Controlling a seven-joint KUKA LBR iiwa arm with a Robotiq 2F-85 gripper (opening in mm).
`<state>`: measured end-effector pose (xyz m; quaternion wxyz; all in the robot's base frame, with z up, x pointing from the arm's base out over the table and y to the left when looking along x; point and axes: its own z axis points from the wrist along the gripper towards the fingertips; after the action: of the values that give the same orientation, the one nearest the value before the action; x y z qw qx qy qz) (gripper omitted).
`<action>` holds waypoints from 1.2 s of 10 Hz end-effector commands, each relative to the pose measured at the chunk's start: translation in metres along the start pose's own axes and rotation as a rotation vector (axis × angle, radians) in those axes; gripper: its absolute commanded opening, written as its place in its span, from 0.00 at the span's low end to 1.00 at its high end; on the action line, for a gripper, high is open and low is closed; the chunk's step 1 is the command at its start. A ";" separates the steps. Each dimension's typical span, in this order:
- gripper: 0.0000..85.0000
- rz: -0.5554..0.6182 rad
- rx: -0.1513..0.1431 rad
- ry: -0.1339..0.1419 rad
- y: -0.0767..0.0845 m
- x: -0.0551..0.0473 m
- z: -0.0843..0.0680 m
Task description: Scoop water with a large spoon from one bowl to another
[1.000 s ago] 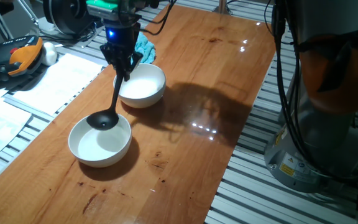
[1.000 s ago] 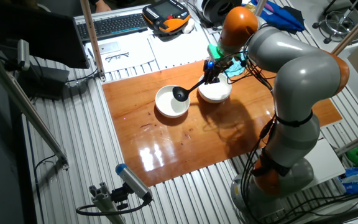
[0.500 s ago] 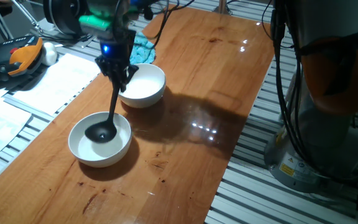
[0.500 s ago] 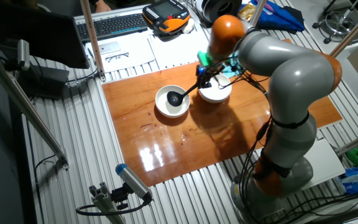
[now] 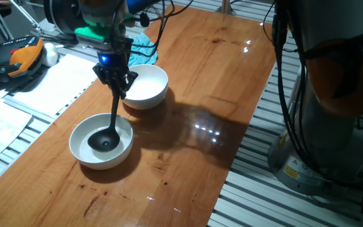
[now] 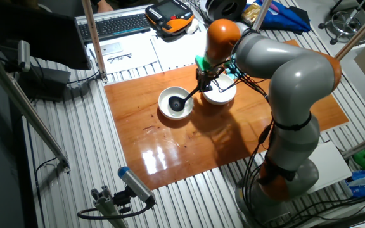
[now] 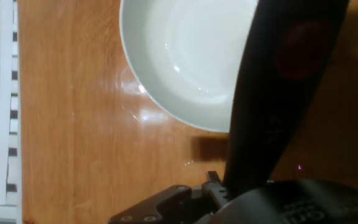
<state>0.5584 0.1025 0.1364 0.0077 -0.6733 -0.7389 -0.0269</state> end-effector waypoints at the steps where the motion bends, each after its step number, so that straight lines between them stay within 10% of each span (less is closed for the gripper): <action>1: 0.00 -0.002 -0.002 -0.007 0.001 0.001 0.003; 8: 0.00 -0.024 -0.010 -0.051 0.001 0.007 0.013; 10: 0.40 -0.027 -0.019 -0.058 0.001 0.007 0.013; 12: 0.40 -0.028 -0.030 -0.070 0.000 0.008 0.013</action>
<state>0.5582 0.1113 0.1237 -0.0283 -0.6633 -0.7477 -0.0144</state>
